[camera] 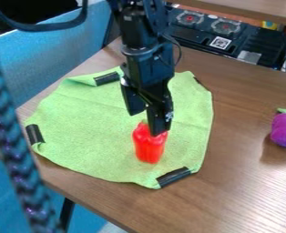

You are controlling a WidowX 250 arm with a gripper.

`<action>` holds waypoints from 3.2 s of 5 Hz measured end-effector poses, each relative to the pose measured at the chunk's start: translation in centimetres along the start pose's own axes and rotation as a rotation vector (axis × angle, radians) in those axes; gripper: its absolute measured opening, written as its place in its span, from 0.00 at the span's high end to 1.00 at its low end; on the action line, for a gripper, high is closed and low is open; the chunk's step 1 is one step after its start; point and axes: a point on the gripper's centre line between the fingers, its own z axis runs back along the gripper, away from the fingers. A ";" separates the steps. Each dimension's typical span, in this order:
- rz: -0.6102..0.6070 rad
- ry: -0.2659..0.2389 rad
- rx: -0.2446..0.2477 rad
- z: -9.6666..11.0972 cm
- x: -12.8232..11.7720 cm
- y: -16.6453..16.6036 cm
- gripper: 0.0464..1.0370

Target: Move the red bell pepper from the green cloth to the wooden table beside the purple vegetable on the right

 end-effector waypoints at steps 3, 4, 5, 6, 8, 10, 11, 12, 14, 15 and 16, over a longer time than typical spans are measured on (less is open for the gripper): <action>-0.027 0.027 0.037 -1.4 0.4 0.0 0.07; -0.026 0.036 0.055 -1.8 0.4 0.1 0.35; -0.020 0.030 0.070 -1.9 0.6 0.2 0.66; -0.008 0.032 0.081 -2.2 0.6 0.3 0.88; 0.012 0.050 0.060 -2.1 1.4 -0.1 0.96; 0.041 -0.039 -0.018 0.4 5.9 -3.2 0.96; 0.034 -0.051 -0.054 0.3 8.4 -5.6 0.96; 0.007 -0.064 -0.074 -0.8 10.7 -8.4 0.96; 0.000 -0.095 -0.071 -3.4 12.8 -10.9 0.96; 0.014 -0.128 -0.074 -3.3 13.4 -11.1 0.92; 0.023 -0.126 -0.076 -3.8 13.5 -11.1 0.73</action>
